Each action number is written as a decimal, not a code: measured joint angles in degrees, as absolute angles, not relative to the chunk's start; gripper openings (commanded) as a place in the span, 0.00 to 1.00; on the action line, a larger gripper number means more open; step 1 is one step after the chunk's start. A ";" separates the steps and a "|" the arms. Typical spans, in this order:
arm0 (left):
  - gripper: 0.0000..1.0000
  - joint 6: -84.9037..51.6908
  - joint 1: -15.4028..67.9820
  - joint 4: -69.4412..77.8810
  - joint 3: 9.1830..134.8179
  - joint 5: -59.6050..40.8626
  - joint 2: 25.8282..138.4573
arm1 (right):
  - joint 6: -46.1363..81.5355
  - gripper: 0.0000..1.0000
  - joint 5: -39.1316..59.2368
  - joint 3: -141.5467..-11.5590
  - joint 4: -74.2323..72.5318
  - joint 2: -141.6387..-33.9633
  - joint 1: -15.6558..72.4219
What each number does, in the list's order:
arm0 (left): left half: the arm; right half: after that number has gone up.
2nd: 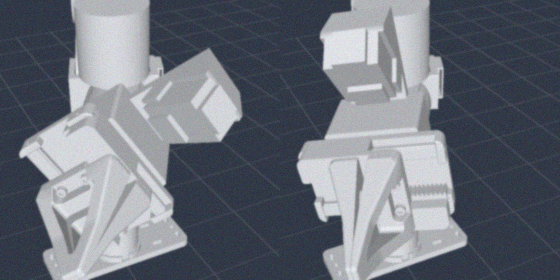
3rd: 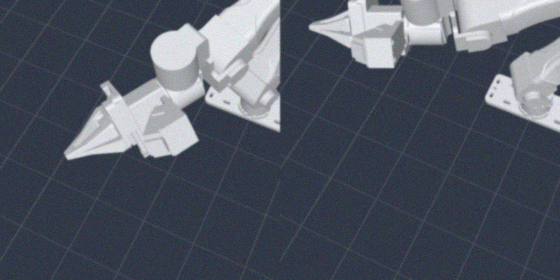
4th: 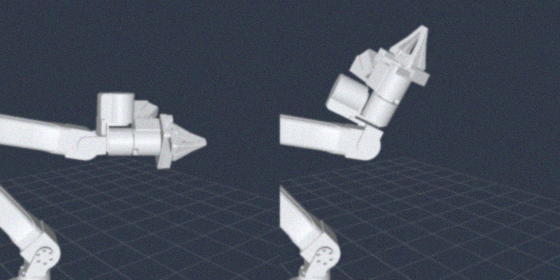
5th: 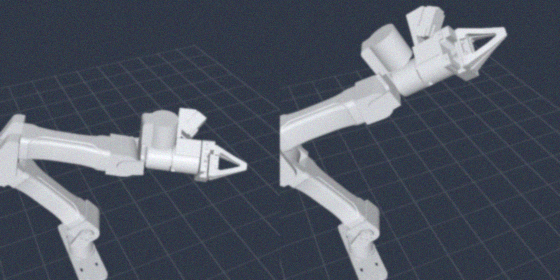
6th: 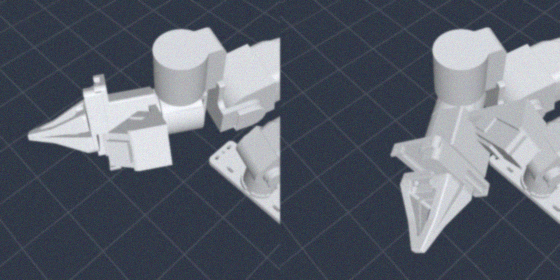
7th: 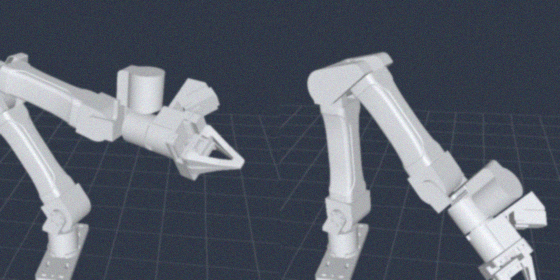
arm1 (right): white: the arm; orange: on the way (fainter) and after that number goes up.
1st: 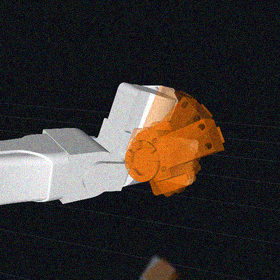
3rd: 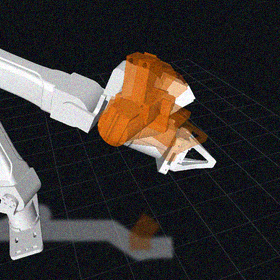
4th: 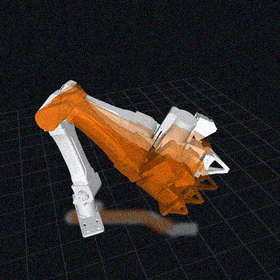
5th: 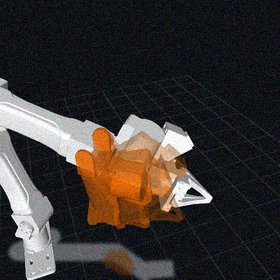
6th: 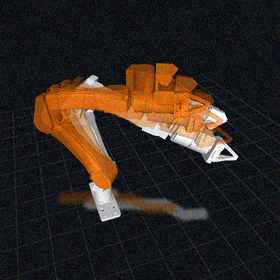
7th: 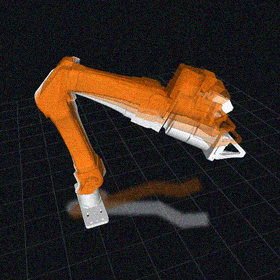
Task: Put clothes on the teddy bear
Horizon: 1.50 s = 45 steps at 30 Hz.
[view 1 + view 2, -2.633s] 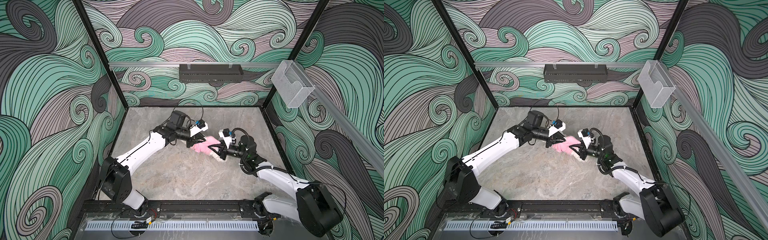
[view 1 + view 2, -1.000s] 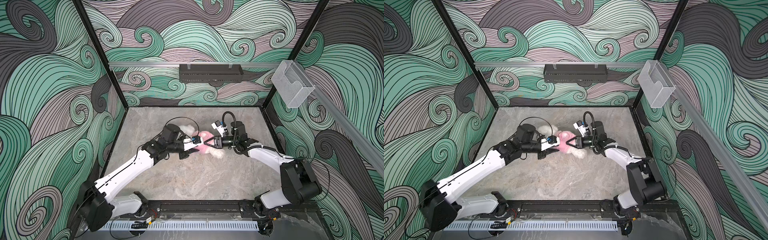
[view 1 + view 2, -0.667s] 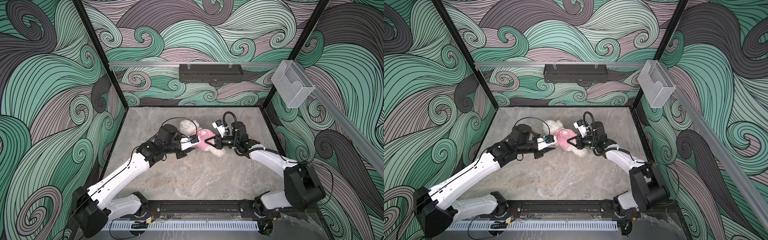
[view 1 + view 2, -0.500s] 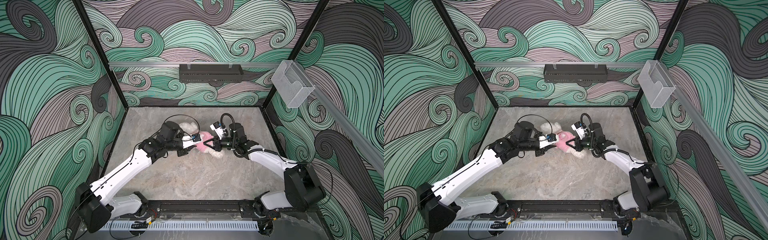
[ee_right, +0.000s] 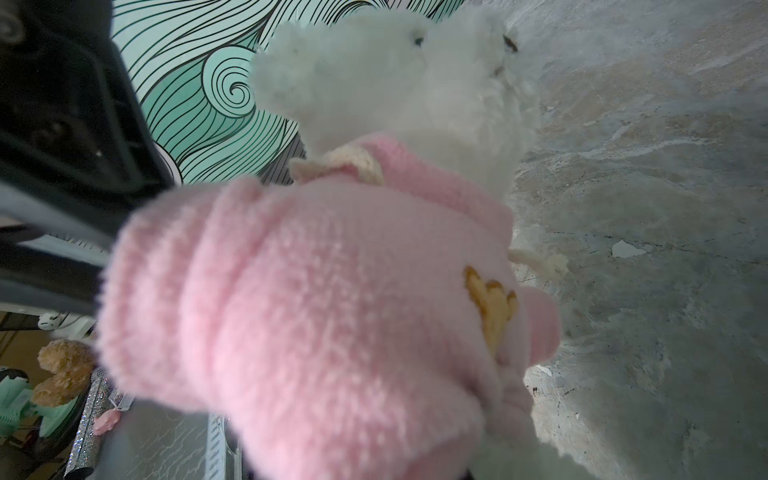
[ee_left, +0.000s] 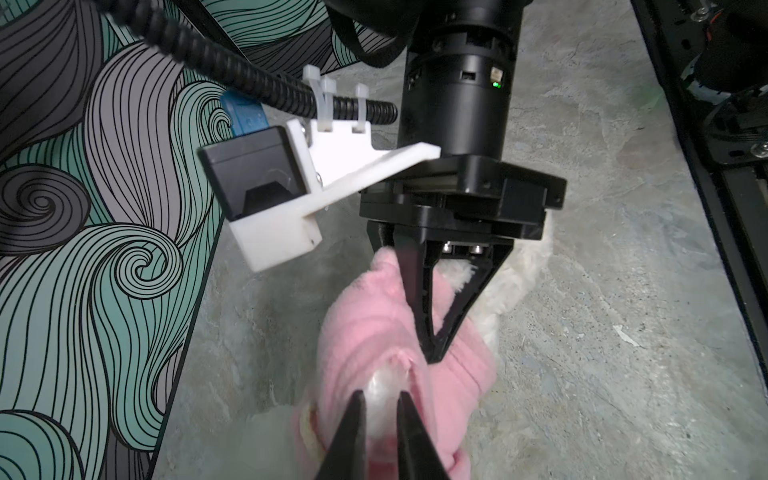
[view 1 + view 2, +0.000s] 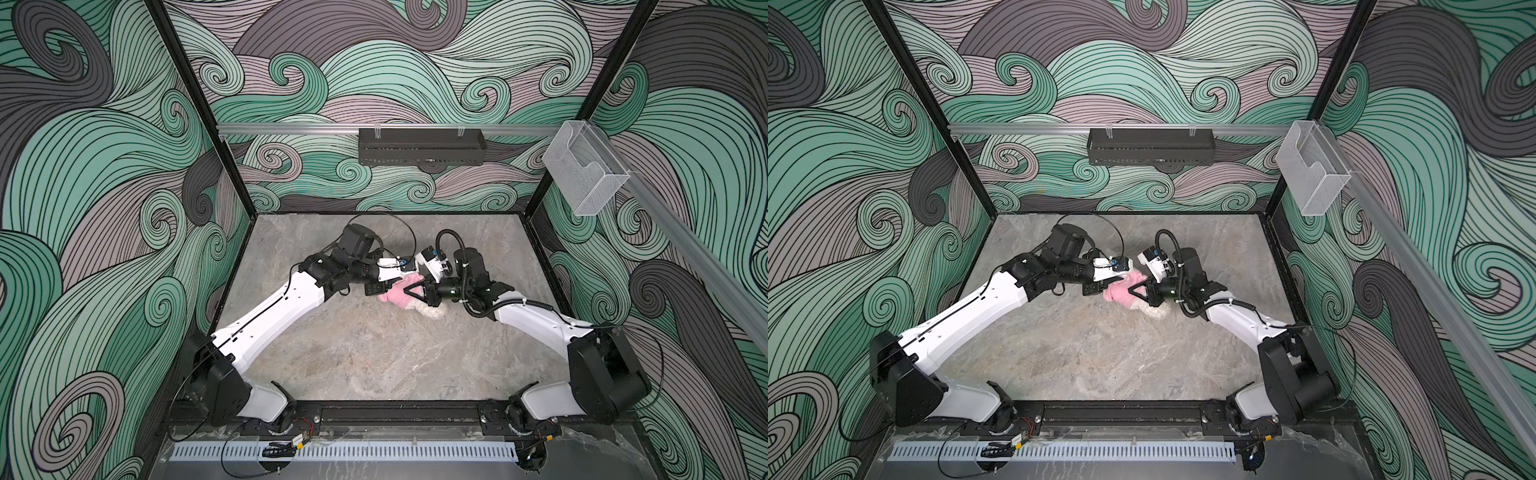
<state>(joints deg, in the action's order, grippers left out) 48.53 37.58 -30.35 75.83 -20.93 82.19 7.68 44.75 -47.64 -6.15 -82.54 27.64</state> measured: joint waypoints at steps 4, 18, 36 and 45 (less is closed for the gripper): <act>0.18 49.87 37.60 -31.29 76.79 -20.80 83.83 | 7.70 0.00 44.75 -47.64 -6.09 -82.54 27.70; 0.28 51.83 37.65 -31.40 77.56 -18.92 84.97 | 8.47 0.00 45.41 -47.64 -6.90 -82.52 27.77; 0.20 49.08 37.50 -35.90 86.43 -23.35 96.01 | 15.86 0.00 47.09 -43.29 -18.31 -82.19 27.73; 0.00 43.97 36.71 -38.02 88.49 -27.75 97.97 | 18.41 0.00 46.04 -39.07 -22.57 -79.42 27.68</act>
<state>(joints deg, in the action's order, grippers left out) 43.97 36.71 -38.02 88.49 -27.75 97.97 18.41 46.04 -39.07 -22.57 -79.42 27.68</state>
